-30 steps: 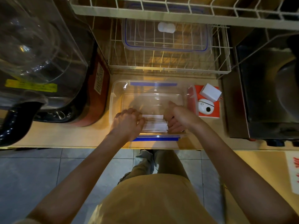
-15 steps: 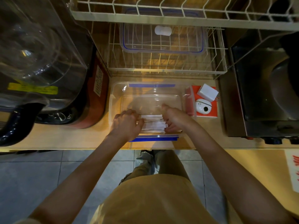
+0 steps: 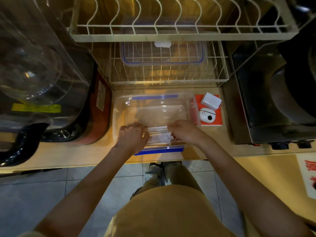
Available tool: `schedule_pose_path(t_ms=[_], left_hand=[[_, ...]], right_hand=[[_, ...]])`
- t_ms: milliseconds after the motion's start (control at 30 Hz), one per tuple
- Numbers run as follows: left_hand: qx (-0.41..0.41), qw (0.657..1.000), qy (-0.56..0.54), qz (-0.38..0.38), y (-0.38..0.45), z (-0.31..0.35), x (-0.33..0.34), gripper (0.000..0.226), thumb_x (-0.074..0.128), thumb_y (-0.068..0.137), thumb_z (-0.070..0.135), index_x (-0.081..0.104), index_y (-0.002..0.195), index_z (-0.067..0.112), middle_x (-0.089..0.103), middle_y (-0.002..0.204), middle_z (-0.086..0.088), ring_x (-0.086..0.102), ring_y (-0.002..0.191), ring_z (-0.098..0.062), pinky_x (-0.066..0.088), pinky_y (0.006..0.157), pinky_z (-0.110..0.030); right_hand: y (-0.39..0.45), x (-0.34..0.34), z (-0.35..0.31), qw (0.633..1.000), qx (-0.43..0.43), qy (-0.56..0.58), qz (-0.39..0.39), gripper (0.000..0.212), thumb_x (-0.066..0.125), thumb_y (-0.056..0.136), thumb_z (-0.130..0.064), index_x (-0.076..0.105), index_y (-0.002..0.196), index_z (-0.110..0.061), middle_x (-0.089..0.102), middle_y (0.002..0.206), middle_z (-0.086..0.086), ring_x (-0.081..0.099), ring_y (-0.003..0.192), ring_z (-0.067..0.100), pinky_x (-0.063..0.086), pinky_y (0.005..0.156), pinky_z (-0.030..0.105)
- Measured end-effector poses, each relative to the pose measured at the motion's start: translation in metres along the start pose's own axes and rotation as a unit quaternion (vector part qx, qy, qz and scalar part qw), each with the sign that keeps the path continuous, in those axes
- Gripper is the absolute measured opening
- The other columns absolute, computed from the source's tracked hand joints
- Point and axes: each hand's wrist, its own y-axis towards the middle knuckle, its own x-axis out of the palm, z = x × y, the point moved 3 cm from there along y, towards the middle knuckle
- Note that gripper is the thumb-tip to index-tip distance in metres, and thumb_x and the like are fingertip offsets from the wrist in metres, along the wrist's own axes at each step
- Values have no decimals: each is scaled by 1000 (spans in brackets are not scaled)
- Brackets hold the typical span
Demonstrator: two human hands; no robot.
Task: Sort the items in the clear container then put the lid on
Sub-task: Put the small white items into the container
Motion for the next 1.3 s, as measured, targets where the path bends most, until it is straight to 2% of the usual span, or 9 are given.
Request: schedule_pose_path(t_ms=[200,300,433,467,567,833,967,1167,1300], left_hand=[[30,999,-2,12,26,31,-30,30,47,88,32,62,106,14,65,106,-10,60,95,-28,45,78,-35],[53,998,-24,17,46,59,-50,31,49,87,32,63,106,14,67,107,-11,60,98,-28,43,75,-33],[84,994,-63,34,65,105,-74,30,50,86,31,63,107,13,68,108,-13,60,102,-32,49,81,-37],[97,992,-66,39,69,118,-77,30,50,87,31,63,106,13,68,107,-13,59,103,-33,50,82,-38],[130,988,-81,36,80,157,-81,31,53,86,32,62,105,9,66,106,-16,59,101,-33,51,83,-42],[135,990,48,-12,117,219,-60,50,60,81,44,56,109,3,56,112,-20,56,104,-34,46,81,-37],[109,987,116,-5,126,227,-52,57,60,75,55,60,106,8,55,111,-15,59,99,-30,46,73,-33],[65,991,113,-28,131,228,-46,59,63,76,53,57,115,9,46,120,-12,58,104,-26,43,72,-31],[72,994,69,-37,129,225,-51,59,71,72,46,58,111,4,42,123,-15,59,101,-30,43,71,-31]], right_hand=[[-17,-21,9,991,-87,52,82,21,49,94,-21,64,104,-12,66,96,-3,61,86,5,44,63,9],[-24,-39,18,981,-93,64,159,20,49,94,-17,66,102,-11,68,98,-3,62,92,12,45,74,17],[-33,-60,38,945,-66,115,299,8,55,91,-22,60,84,-22,67,84,-5,62,79,12,48,71,24],[-33,-63,45,935,-43,124,330,2,57,90,-22,58,88,-22,67,90,-1,62,82,13,50,74,27],[-27,-68,63,912,29,153,379,29,64,85,-23,54,111,-16,62,113,6,61,100,21,49,84,29],[-9,-60,79,895,97,196,389,60,72,73,-45,48,116,-12,51,118,7,59,97,22,48,78,29],[-2,-65,80,912,108,127,375,56,69,72,-51,51,115,-20,51,113,2,59,95,21,40,72,27],[3,-71,85,924,79,157,338,50,75,69,-45,57,106,-18,62,107,0,61,95,18,51,78,31],[-3,-76,87,915,31,259,308,31,80,69,-25,52,82,-27,62,82,-10,60,79,10,41,62,11]])
